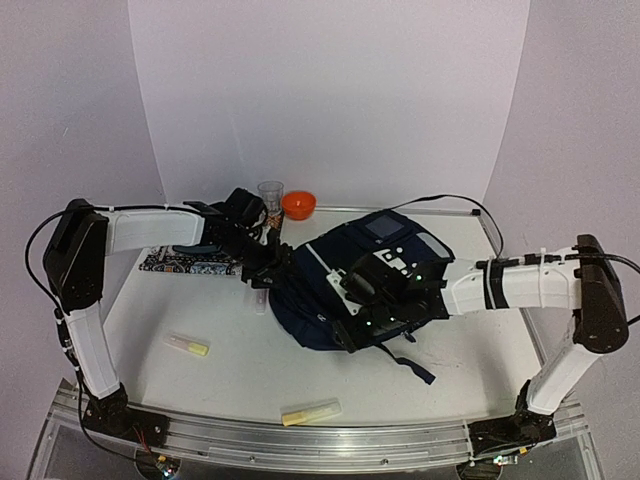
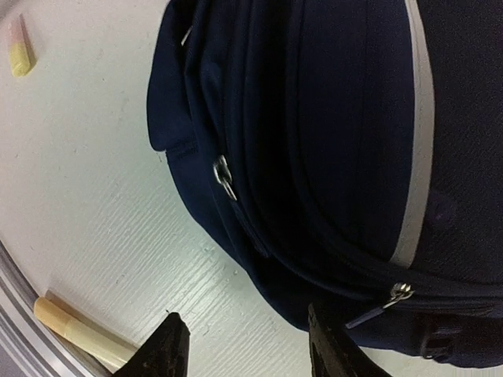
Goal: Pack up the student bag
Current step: Pick up the second largest pocket of the bag from the student bag.
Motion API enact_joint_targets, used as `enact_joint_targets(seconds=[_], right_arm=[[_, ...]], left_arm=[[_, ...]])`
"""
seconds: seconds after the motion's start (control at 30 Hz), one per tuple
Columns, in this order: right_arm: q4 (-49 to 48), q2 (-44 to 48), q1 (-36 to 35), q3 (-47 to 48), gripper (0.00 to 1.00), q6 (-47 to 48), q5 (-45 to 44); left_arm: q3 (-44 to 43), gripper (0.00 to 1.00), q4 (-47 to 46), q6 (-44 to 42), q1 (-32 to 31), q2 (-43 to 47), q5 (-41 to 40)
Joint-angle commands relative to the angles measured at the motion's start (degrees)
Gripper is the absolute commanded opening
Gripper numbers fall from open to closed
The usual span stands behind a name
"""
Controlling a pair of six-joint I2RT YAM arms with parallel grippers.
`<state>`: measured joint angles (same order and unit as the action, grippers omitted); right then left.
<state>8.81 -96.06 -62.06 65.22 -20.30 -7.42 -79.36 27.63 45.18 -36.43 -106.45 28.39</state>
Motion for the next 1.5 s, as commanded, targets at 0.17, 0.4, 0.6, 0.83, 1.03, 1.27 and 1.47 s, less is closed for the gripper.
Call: enact_joint_targets(seconds=[0.17, 0.4, 0.6, 0.83, 1.03, 1.27, 1.47], right_arm=[[-32.31, 7.47, 3.34, -18.48, 0.6, -16.18, 6.95], [-38.77, 6.23, 4.69, -20.36, 0.61, -16.32, 6.61], [-41.26, 3.68, 5.49, -20.14, 0.61, -16.52, 6.72], [-47.35, -0.37, 5.74, -20.06, 0.55, -17.51, 8.4], [-54.21, -3.52, 5.73, -19.33, 0.49, -17.0, 10.82], [-56.03, -4.97, 5.73, -16.53, 0.49, -16.45, 12.05], [-56.09, -4.85, 5.73, -15.82, 0.46, -17.55, 10.7]], left_arm=[[0.73, 0.58, -5.42, 4.13, -0.42, -1.78, 1.99], [0.77, 0.57, -5.77, 4.28, -0.85, -4.2, 2.51], [0.64, 0.54, -6.05, 4.3, -1.38, -5.98, 3.19], [0.52, 0.48, -6.94, 4.69, -2.99, -8.06, 5.43], [0.61, 0.38, -8.43, 5.89, -5.05, -9.43, 6.68], [1.86, 0.31, -9.21, 6.47, -5.84, -8.48, 5.78], [2.89, 0.29, -9.35, 6.35, -5.91, -8.0, 5.12]])
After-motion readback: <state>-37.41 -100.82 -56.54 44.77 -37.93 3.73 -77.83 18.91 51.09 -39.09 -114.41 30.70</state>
